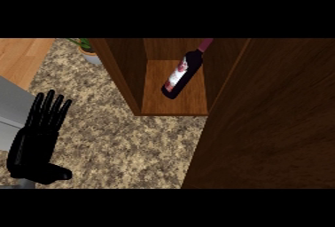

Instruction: Pick up the wine, place it into the cabinet and close the cabinet

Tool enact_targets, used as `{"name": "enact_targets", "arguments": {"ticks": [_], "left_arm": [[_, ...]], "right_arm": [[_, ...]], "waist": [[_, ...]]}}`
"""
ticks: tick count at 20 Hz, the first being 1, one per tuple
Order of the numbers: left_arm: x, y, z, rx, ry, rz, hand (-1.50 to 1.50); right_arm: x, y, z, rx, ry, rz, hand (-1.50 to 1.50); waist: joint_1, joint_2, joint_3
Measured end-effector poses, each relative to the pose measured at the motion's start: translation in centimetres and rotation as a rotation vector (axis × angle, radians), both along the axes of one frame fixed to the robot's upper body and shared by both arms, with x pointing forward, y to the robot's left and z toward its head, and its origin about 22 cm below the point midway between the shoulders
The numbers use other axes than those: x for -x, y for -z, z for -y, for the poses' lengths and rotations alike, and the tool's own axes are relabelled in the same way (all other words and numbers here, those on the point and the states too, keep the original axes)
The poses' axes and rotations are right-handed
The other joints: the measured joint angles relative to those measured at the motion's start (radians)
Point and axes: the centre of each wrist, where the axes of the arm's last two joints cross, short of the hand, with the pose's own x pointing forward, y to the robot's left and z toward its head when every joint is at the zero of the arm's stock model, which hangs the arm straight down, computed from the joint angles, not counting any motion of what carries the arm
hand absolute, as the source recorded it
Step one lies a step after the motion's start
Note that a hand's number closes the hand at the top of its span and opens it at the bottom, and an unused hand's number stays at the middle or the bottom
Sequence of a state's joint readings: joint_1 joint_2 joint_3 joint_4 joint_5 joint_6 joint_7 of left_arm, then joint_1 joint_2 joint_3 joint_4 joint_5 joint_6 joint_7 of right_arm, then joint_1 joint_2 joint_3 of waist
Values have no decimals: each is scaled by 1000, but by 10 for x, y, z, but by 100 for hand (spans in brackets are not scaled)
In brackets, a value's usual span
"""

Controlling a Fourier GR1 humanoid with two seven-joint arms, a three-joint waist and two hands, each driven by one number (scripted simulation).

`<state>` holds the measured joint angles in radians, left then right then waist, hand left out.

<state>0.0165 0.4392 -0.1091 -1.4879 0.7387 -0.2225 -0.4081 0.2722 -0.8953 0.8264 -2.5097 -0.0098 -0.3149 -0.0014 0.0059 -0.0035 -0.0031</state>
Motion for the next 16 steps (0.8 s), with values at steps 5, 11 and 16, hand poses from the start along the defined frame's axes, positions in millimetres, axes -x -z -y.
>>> {"name": "enact_targets", "arguments": {"ticks": [5, 11, 16], "left_arm": [[3, -5, -27, -7, 0, 4, -150], [1, -13, -37, -15, 22, 8, -150], [-1, -16, -47, -20, 26, 16, -150]], "right_arm": [[-3, -1, -3, 15, -27, -3, 150], [-11, -5, -5, 23, -41, 32, 150], [-20, -10, -8, 19, -44, 75, 150]], "waist": [[8, 2, -1], [18, 5, -3], [37, 10, -4]]}}
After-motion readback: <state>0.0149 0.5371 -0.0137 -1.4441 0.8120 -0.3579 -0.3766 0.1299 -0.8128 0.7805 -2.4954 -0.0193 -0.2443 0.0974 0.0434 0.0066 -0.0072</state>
